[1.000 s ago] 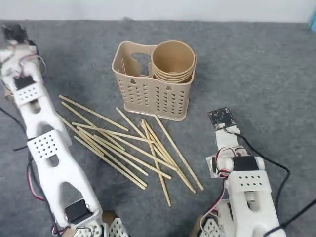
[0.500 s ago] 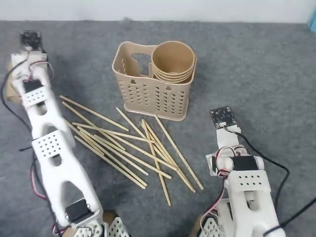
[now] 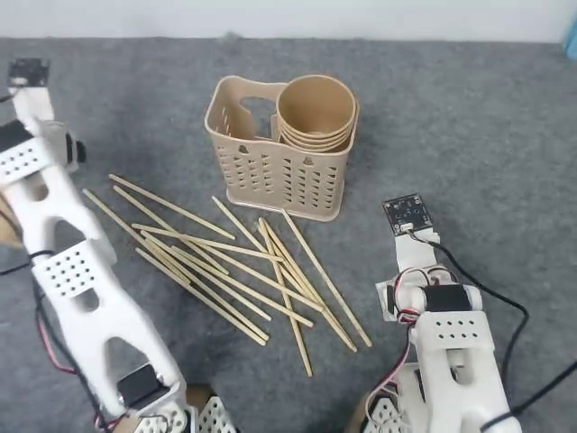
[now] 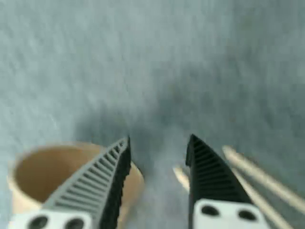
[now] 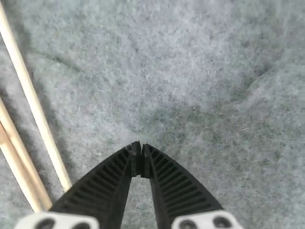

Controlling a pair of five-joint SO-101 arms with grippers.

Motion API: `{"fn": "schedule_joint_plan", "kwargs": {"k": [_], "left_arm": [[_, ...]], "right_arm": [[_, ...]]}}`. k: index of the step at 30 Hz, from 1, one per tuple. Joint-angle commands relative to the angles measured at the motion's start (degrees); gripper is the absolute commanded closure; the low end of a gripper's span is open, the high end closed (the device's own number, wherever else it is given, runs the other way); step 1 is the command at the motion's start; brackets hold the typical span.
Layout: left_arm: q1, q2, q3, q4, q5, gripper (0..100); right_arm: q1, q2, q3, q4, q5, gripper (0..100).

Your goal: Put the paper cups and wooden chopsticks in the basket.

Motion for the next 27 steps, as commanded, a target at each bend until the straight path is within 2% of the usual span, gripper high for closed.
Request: {"fn": "schedule_joint_plan", "kwargs": {"k": [1,6,10,15,23,27], "left_arm": [[-1.8,-5.5,-0.5,8.3,-0.6,82],[-5.3,-6.5,-1.4,11.4,-0.6,82],[-9.1,-8.1,-7.2,16.2,-0.6,82],[-15.1,-9.9,-12.2,16.4,-1.1,82],[-24.3,-9.9,-9.8,16.4,-10.7,82],[-25.5,-9.9,-8.6,16.4,-12.2,82]], "right_arm": [[-0.7,-0.1,-0.4,-0.8,-0.2,99.0],[-0.7,-0.1,-0.4,-0.8,-0.1,99.0],[-0.7,-0.1,-0.4,-0.8,-0.1,99.0],[-0.7,-0.1,-0.4,-0.8,-0.1,99.0],[-0.7,-0.1,-0.5,-0.9,-0.1,98.7],[-0.7,-0.1,-0.5,-0.9,-0.1,98.7]]}}
